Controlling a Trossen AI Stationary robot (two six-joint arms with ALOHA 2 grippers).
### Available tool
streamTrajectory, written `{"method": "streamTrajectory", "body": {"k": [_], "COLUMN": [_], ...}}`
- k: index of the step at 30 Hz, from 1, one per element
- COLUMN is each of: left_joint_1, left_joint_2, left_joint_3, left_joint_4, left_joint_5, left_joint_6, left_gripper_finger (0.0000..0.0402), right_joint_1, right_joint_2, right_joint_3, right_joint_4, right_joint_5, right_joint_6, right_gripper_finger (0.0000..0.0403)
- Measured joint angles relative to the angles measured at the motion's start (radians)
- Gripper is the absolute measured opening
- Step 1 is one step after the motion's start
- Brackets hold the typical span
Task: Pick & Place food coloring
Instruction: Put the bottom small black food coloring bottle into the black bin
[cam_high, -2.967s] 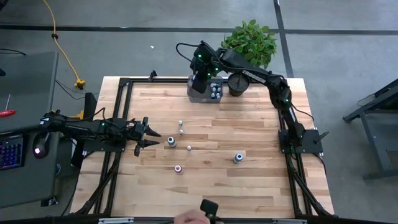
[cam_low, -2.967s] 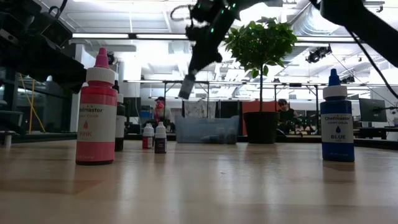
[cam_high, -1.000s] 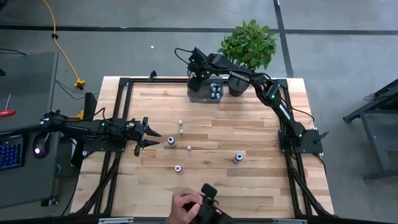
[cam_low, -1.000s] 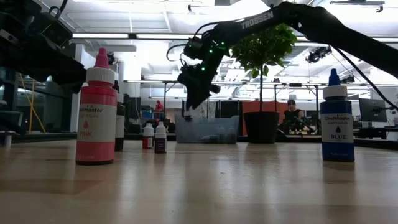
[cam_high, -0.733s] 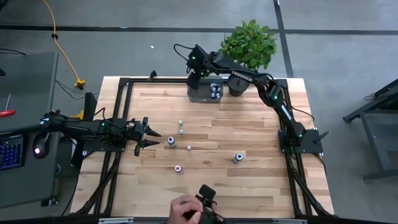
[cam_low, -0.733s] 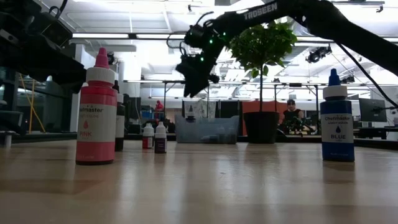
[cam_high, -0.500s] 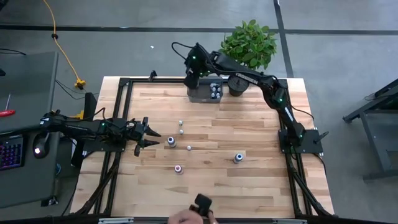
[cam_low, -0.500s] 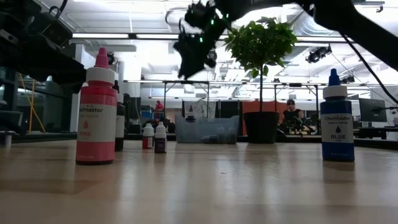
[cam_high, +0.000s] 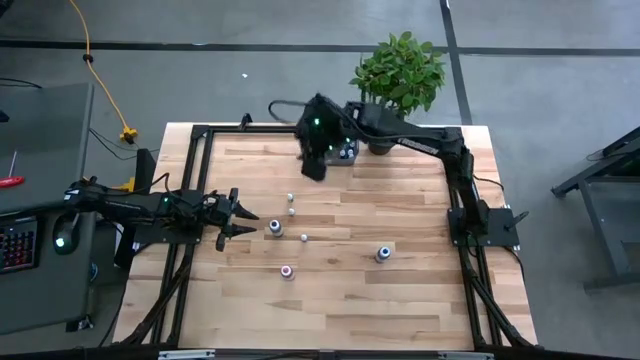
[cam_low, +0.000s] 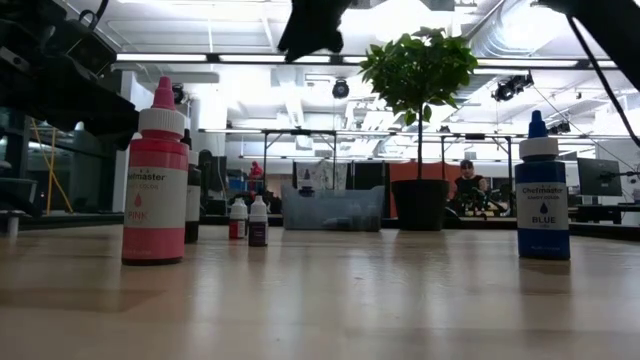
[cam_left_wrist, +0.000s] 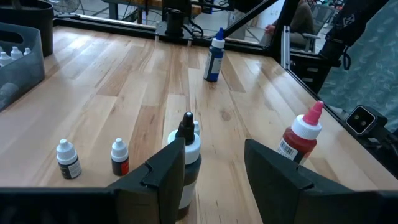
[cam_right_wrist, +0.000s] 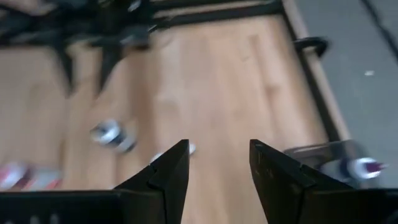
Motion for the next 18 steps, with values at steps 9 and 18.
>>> {"method": "streamTrajectory", "body": {"k": [9, 18], "left_joint_1": [0.0, 0.0], "left_joint_2": [0.0, 0.0], "left_joint_3": [0.0, 0.0], "left_joint_4": [0.0, 0.0], "left_joint_5": [0.0, 0.0], "left_joint_6": [0.0, 0.0], "left_gripper_finger": [0.0163, 0.0163], "right_joint_1": [0.161, 0.255], "right_joint_2": [-0.015, -0.018], "right_joint_3": [-0.007, -0.278], "right_joint_4": [-0.231, -0.031], "right_joint_5": [-0.015, -0.012], "right_joint_6": [-0.071, -0.045], "right_gripper_finger": [0.0158, 0.0155]}}
